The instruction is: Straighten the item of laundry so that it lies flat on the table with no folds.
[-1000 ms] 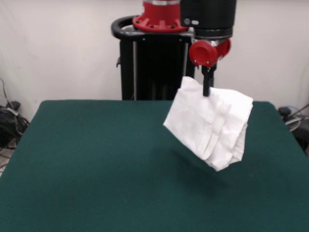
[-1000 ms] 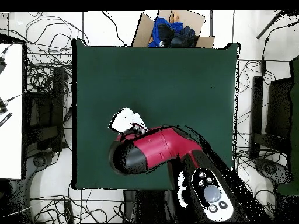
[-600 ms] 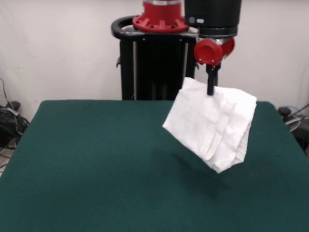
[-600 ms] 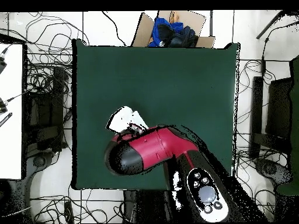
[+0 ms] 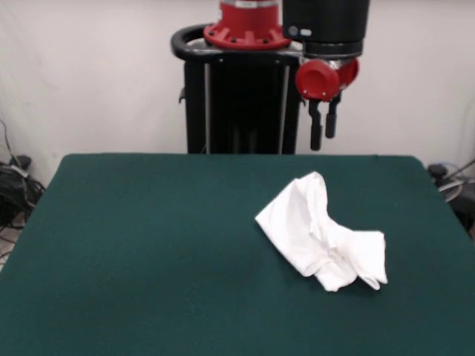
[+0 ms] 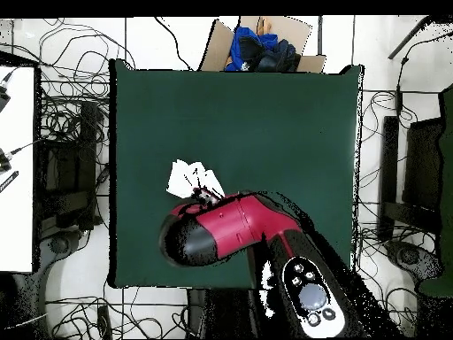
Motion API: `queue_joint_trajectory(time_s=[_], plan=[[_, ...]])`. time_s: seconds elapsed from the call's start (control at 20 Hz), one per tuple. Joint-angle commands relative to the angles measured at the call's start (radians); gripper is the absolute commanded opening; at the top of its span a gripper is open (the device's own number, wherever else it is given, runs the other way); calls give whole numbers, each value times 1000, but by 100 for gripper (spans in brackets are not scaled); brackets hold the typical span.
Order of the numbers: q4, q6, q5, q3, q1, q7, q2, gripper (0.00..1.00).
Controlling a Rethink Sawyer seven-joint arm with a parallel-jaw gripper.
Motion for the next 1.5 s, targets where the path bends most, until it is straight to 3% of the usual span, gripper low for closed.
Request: queue_joint_trajectory(time_s=[0.05,0.55,0.95,1.1,1.5], plan=[[-25,90,29,-53,18,140,-10,100],[-121,98,29,-52,-12,109,1,100],[-145,-1,47,-47,-40,146,39,100],[-119,-67,78,15,-73,132,67,100],[-166,-87,101,164,-92,11,183,100]])
